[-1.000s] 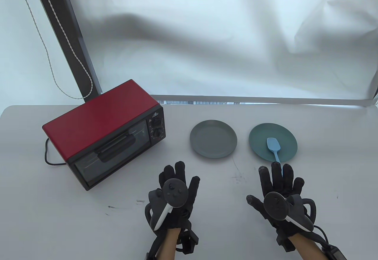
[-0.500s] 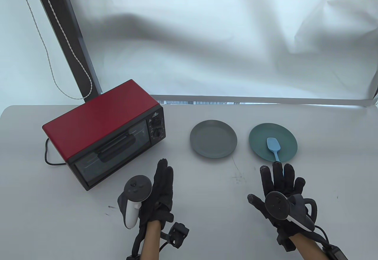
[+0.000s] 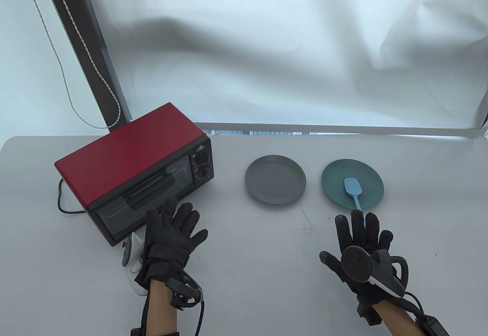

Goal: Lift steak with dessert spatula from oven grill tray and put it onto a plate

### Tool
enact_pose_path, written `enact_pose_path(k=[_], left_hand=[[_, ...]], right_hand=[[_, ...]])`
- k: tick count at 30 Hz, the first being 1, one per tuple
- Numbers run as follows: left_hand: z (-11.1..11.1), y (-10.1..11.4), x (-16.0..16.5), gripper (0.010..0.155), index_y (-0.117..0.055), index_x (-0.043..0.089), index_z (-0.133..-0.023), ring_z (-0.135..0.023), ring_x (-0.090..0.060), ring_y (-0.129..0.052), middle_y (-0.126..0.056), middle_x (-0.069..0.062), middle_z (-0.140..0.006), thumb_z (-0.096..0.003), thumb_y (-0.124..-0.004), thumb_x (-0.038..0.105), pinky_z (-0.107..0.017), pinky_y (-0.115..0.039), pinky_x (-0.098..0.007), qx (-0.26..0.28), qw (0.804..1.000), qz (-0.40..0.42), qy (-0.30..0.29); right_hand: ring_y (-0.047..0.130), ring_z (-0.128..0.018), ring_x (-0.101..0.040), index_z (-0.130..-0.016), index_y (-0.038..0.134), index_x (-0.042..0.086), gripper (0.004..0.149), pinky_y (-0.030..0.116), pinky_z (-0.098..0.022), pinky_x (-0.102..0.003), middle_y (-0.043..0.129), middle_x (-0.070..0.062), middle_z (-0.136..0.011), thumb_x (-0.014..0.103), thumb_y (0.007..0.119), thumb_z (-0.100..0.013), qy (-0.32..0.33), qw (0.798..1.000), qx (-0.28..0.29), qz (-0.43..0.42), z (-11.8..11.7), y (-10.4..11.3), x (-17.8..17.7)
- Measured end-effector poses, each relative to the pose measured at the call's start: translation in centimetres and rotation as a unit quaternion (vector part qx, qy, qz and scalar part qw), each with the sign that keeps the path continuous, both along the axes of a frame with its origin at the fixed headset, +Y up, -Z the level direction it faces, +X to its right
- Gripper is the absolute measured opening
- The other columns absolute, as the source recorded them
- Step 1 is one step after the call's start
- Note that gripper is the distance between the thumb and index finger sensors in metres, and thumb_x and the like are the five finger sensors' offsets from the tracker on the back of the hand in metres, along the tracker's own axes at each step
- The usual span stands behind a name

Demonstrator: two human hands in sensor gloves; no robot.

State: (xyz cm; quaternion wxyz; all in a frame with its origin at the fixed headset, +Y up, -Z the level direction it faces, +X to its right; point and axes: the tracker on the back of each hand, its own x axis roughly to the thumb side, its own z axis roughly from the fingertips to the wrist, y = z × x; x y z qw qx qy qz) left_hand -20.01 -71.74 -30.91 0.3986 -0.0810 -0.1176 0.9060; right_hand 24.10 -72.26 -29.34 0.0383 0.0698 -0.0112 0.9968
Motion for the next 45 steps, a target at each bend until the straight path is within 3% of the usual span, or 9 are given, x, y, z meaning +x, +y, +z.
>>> enact_pose_path(k=[5,16,25,29,31,45], left_hand=[[-0.2,-1.1,-1.1,0.078,0.015,0.021,-0.116,-0.115,-0.05,-0.002,0.009,-0.023,-0.124,-0.0611,-0.015,0.067,-0.077,-0.023,-0.075,-0.008,0.997,0.071,0.014],[-0.6,-3.3,-4.2,0.077,0.017,0.021,-0.116,-0.116,-0.049,-0.004,0.009,-0.021,-0.125,-0.0615,-0.013,0.066,-0.077,-0.024,-0.074,-0.063,0.991,0.086,0.078],[-1.7,-3.6,-5.4,0.077,0.008,0.016,-0.118,-0.116,-0.047,-0.007,0.005,-0.019,-0.126,-0.0624,-0.013,0.065,-0.078,-0.026,-0.072,-0.099,0.989,0.075,0.083],[-2.2,-3.9,-5.7,0.076,0.009,0.018,-0.118,-0.117,-0.047,-0.008,0.003,-0.019,-0.126,-0.0628,-0.014,0.065,-0.078,-0.026,-0.071,-0.118,0.987,0.066,0.082],[-2.6,-3.9,-6.0,0.072,0.01,0.025,-0.118,-0.117,-0.046,-0.009,0.003,-0.017,-0.126,-0.0634,-0.014,0.065,-0.079,-0.026,-0.07,-0.118,0.987,0.065,0.087],[-3.5,-4.3,-6.9,0.058,-0.014,0.033,-0.118,-0.118,-0.036,-0.03,-0.018,-0.007,-0.128,-0.0691,-0.03,0.06,-0.081,-0.032,-0.065,-0.163,0.98,0.028,0.11]], right_hand=[[-0.001,-0.108,-0.063,-0.112,-0.006,0.021,0.094,0.016,-0.068,-0.083,-0.012,-0.03,-0.119,0.068,0.058,-0.061,-0.004,1.0,-0.002,0.0,0.0,0.1,0.0],[-0.001,-0.108,-0.063,-0.112,-0.006,0.022,0.094,0.016,-0.068,-0.083,-0.012,-0.03,-0.119,0.068,0.058,-0.061,-0.016,1.0,-0.011,-0.002,-0.1,0.2,0.3],[-0.001,-0.109,-0.062,-0.112,-0.006,0.022,0.094,0.015,-0.069,-0.083,-0.012,-0.029,-0.12,0.068,0.058,-0.061,-0.028,0.999,-0.018,-0.008,-0.3,0.3,0.6],[-0.001,-0.109,-0.062,-0.112,-0.006,0.022,0.094,0.015,-0.069,-0.083,-0.012,-0.029,-0.12,0.068,0.058,-0.061,-0.031,0.999,-0.022,-0.01,-0.4,0.3,0.7],[-0.001,-0.109,-0.062,-0.112,-0.006,0.023,0.094,0.015,-0.069,-0.083,-0.012,-0.029,-0.12,0.068,0.058,-0.061,-0.032,0.999,-0.024,-0.012,-0.4,0.3,0.8],[-0.001,-0.109,-0.061,-0.112,-0.006,0.023,0.093,0.015,-0.07,-0.082,-0.012,-0.028,-0.12,0.068,0.058,-0.061,-0.039,0.998,-0.035,-0.023,-0.6,0.2,1.1]])
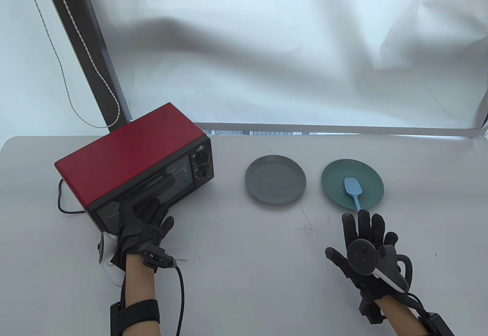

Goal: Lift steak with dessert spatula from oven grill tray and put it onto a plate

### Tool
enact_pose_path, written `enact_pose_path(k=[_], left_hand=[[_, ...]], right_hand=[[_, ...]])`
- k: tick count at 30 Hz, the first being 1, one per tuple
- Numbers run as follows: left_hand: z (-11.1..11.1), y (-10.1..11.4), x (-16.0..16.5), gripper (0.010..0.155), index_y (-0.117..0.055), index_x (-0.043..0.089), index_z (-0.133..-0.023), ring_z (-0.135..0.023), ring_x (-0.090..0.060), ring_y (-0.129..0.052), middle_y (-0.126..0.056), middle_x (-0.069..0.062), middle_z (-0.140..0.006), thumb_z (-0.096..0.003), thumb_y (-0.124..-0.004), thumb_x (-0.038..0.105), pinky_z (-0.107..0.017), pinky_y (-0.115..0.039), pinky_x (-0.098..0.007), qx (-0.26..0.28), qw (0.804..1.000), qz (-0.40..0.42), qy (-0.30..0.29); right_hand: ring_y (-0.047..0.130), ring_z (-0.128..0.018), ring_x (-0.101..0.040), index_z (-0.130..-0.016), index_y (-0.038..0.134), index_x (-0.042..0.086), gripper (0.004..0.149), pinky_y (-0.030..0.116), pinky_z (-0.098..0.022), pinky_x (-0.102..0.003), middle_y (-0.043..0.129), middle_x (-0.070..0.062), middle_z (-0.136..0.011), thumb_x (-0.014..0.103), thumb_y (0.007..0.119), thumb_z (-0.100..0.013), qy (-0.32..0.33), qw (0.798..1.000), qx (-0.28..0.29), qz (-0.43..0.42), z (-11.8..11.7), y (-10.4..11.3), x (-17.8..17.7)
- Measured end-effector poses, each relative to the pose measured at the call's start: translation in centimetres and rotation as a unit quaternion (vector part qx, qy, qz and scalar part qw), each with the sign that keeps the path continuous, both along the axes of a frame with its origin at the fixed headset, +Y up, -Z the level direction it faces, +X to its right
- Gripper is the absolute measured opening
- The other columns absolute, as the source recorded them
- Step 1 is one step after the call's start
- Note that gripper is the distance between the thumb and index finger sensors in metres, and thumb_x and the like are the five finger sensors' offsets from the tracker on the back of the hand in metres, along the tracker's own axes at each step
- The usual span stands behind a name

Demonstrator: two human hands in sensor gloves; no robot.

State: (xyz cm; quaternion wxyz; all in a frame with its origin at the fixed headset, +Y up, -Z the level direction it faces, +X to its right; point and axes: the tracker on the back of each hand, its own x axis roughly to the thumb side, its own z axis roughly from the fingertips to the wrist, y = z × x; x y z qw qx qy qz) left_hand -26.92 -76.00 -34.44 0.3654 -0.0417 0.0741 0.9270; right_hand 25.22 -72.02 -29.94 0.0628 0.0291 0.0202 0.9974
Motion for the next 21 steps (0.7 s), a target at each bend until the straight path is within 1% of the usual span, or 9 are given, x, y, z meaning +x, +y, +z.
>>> enact_pose_path(k=[4,8,16,21], left_hand=[[0.3,-0.1,-0.2,0.058,-0.017,0.032,-0.119,-0.117,-0.037,-0.033,-0.022,-0.008,-0.127,-0.0696,-0.033,0.059,-0.08,-0.034,-0.065,-0.008,1.0,-0.012,0.0],[0.7,-0.3,-0.3,0.058,-0.017,0.031,-0.119,-0.117,-0.038,-0.034,-0.023,-0.01,-0.127,-0.0698,-0.033,0.059,-0.08,-0.034,-0.065,-0.009,1.0,-0.028,-0.009],[2.4,-0.7,-0.2,0.06,-0.019,0.026,-0.12,-0.114,-0.042,-0.038,-0.027,-0.014,-0.126,-0.07,-0.035,0.056,-0.079,-0.036,-0.066,-0.03,0.996,-0.079,-0.038],[3.4,-1.1,0.2,0.059,-0.02,0.028,-0.12,-0.113,-0.043,-0.041,-0.03,-0.016,-0.125,-0.0698,-0.037,0.054,-0.078,-0.038,-0.066,-0.045,0.993,-0.103,-0.039]], right_hand=[[-0.001,-0.11,-0.061,-0.112,-0.006,0.024,0.093,0.015,-0.07,-0.082,-0.012,-0.028,-0.12,0.068,0.057,-0.061,-0.001,1.0,0.0,-0.002,-0.1,0.0,0.1],[-0.001,-0.109,-0.061,-0.112,-0.006,0.023,0.093,0.015,-0.07,-0.082,-0.012,-0.028,-0.12,0.068,0.058,-0.061,0.001,1.0,0.001,-0.003,-0.1,-0.1,0.1],[-0.001,-0.109,-0.061,-0.112,-0.006,0.023,0.093,0.016,-0.07,-0.082,-0.012,-0.029,-0.12,0.068,0.057,-0.061,0.008,1.0,0.002,-0.003,-0.1,-0.3,0.0],[-0.001,-0.109,-0.061,-0.112,-0.006,0.023,0.093,0.016,-0.07,-0.082,-0.012,-0.029,-0.12,0.068,0.057,-0.061,0.012,1.0,0.002,-0.001,0.0,-0.4,-0.2]])
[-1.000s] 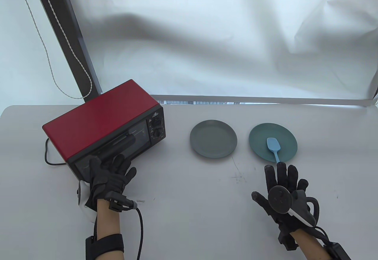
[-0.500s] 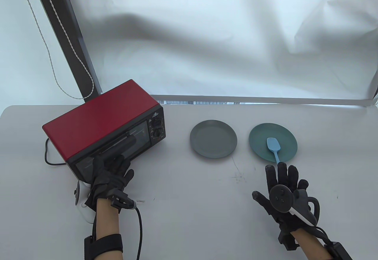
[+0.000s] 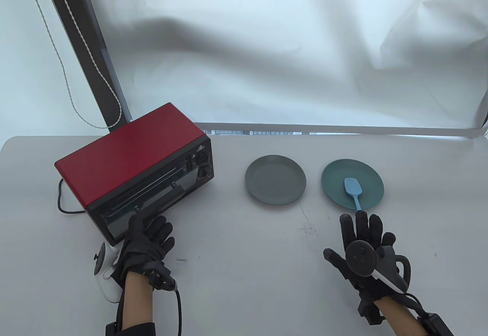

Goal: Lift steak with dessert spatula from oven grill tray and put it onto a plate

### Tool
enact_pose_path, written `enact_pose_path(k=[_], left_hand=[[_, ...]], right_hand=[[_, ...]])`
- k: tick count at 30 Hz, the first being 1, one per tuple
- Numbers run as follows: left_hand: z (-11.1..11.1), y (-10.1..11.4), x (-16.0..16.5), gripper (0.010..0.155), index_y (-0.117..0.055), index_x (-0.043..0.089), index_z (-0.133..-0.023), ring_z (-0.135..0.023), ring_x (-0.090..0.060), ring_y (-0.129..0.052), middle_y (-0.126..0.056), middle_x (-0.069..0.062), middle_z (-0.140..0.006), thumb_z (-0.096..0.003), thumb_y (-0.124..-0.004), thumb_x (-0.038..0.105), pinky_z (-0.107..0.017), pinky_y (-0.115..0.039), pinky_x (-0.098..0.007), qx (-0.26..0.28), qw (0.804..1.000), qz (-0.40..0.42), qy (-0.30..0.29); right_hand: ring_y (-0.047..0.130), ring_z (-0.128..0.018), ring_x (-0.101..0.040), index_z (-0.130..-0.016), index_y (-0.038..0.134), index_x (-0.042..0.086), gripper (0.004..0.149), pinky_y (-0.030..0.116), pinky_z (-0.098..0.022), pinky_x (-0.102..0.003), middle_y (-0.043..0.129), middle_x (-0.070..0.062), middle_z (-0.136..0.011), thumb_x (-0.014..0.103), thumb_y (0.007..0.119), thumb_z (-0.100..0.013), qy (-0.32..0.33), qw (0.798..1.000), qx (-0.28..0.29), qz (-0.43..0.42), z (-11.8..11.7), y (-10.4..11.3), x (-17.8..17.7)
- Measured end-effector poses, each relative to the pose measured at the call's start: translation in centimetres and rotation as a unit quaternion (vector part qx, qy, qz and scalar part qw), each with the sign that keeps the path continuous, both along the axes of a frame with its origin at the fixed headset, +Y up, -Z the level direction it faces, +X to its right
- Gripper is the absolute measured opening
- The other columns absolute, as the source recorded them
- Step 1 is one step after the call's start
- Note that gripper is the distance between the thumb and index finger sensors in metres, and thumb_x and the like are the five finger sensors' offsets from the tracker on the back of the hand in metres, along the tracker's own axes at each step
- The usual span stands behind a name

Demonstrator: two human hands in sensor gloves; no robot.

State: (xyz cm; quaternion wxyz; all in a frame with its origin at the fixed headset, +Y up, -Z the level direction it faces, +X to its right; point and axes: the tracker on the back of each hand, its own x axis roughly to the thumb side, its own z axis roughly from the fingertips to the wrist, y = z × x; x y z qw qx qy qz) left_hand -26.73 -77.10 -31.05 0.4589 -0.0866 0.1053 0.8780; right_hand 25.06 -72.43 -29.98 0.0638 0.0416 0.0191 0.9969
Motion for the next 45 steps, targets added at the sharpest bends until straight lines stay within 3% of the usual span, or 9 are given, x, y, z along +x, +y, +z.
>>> enact_pose_path(k=[12,30,45], left_hand=[[2.2,-0.4,1.7,0.061,-0.009,0.023,-0.119,-0.112,-0.044,-0.041,-0.031,-0.018,-0.123,-0.0704,-0.034,0.05,-0.078,-0.038,-0.065,-0.042,0.999,0.015,-0.019],[3.2,-1.1,3.3,0.063,0.005,0.014,-0.115,-0.111,-0.047,-0.039,-0.027,-0.021,-0.123,-0.0682,-0.023,0.046,-0.077,-0.038,-0.065,-0.092,0.995,-0.009,-0.042],[4.1,-2.3,5.4,0.061,-0.003,0.008,-0.115,-0.109,-0.049,-0.041,-0.03,-0.024,-0.121,-0.0686,-0.026,0.039,-0.076,-0.038,-0.067,-0.143,0.989,-0.004,-0.044]], right_hand=[[0.0,-0.108,-0.062,-0.112,-0.006,0.022,0.093,0.016,-0.069,-0.083,-0.011,-0.03,-0.12,0.067,0.057,-0.062,0.01,1.0,0.005,-0.001,0.1,-0.2,-0.2],[0.001,-0.108,-0.063,-0.112,-0.005,0.021,0.092,0.017,-0.068,-0.083,-0.011,-0.031,-0.119,0.066,0.057,-0.062,0.014,1.0,0.014,-0.007,0.2,-0.2,-0.2],[0.002,-0.107,-0.064,-0.112,-0.004,0.019,0.091,0.018,-0.068,-0.083,-0.01,-0.032,-0.118,0.065,0.057,-0.062,0.01,1.0,0.023,-0.016,0.3,0.1,0.2]])
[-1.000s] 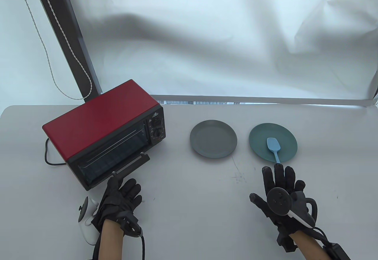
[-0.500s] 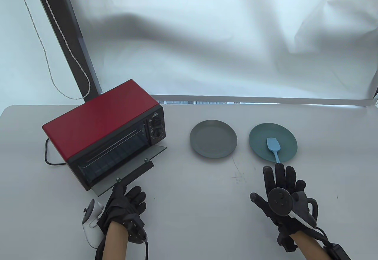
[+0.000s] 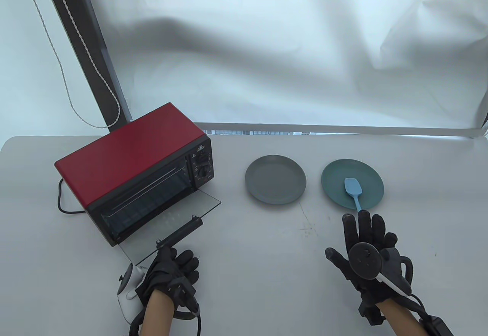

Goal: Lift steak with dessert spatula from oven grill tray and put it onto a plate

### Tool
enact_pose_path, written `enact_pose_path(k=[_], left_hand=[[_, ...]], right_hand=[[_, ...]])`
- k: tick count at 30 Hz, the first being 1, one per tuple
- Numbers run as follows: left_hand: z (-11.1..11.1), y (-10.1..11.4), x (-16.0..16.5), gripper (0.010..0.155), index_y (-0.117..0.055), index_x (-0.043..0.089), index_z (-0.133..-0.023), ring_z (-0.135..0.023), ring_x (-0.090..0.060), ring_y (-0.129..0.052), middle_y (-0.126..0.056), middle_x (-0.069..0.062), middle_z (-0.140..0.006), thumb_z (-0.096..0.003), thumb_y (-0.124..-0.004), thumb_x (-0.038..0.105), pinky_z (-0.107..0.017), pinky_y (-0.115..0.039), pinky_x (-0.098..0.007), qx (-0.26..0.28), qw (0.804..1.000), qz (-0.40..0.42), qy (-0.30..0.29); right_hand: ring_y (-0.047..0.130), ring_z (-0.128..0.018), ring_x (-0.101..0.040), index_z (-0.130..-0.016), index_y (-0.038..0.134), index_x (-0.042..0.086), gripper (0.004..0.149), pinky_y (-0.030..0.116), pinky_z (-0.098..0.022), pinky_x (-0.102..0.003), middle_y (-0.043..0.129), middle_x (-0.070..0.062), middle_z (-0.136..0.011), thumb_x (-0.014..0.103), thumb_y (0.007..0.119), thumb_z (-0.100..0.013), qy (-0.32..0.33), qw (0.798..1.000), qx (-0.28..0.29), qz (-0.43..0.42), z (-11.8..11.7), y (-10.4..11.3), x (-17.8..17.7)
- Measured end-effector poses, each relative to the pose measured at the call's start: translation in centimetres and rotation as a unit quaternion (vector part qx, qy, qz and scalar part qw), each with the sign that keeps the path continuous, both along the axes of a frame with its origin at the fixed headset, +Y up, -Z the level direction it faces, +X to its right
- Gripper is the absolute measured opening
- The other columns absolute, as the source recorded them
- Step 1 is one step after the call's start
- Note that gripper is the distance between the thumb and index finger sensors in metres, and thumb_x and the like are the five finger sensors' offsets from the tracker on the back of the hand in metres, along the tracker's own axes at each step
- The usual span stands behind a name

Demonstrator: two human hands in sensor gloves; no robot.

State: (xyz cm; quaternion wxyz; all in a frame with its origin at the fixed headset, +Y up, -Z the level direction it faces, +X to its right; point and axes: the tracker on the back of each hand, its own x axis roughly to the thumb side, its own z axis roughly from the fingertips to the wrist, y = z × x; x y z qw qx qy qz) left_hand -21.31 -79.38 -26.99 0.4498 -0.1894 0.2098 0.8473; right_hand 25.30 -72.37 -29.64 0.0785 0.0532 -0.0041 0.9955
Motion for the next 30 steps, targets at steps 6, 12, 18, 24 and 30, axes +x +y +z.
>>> enact_pose_path(k=[6,12,18,24,30], left_hand=[[-0.4,-0.3,1.3,0.072,0.009,-0.001,-0.109,-0.111,-0.048,-0.036,-0.022,-0.023,-0.121,-0.0684,-0.028,0.045,-0.077,-0.037,-0.066,0.019,0.999,0.009,-0.035],[-0.7,-2.0,2.0,0.076,0.014,-0.002,-0.108,-0.112,-0.049,-0.03,-0.017,-0.024,-0.121,-0.0678,-0.027,0.049,-0.078,-0.033,-0.067,0.005,0.997,0.051,-0.057],[-0.7,-1.7,1.9,0.075,0.008,-0.003,-0.11,-0.111,-0.049,-0.033,-0.019,-0.024,-0.121,-0.068,-0.027,0.049,-0.077,-0.035,-0.067,0.008,0.996,0.054,-0.064],[-1.5,-0.7,1.6,0.068,-0.002,0.007,-0.116,-0.112,-0.049,-0.033,-0.02,-0.024,-0.122,-0.0685,-0.026,0.05,-0.078,-0.035,-0.066,0.057,0.991,0.077,-0.097],[-2.2,0.5,0.2,0.067,0.0,0.015,-0.117,-0.112,-0.048,-0.032,-0.019,-0.023,-0.123,-0.0687,-0.026,0.052,-0.078,-0.035,-0.066,0.092,0.991,0.072,-0.07]], right_hand=[[0.001,-0.107,-0.064,-0.112,-0.004,0.019,0.091,0.018,-0.068,-0.083,-0.01,-0.032,-0.118,0.065,0.057,-0.062,0.002,1.0,0.001,-0.001,0.0,0.0,0.0],[0.002,-0.106,-0.064,-0.112,-0.004,0.019,0.091,0.018,-0.067,-0.083,-0.009,-0.032,-0.118,0.064,0.057,-0.062,0.001,1.0,0.004,-0.002,0.1,0.1,0.1],[0.002,-0.107,-0.064,-0.112,-0.004,0.019,0.091,0.018,-0.068,-0.083,-0.009,-0.032,-0.118,0.064,0.057,-0.062,-0.001,1.0,0.0,-0.002,0.0,-0.1,0.3],[0.002,-0.107,-0.064,-0.112,-0.004,0.019,0.091,0.018,-0.068,-0.083,-0.009,-0.032,-0.119,0.065,0.057,-0.062,-0.001,1.0,-0.001,-0.001,0.0,0.0,0.2],[0.002,-0.107,-0.064,-0.112,-0.004,0.019,0.091,0.018,-0.068,-0.083,-0.009,-0.032,-0.119,0.065,0.057,-0.062,-0.003,1.0,-0.003,-0.001,0.0,0.0,0.2]])
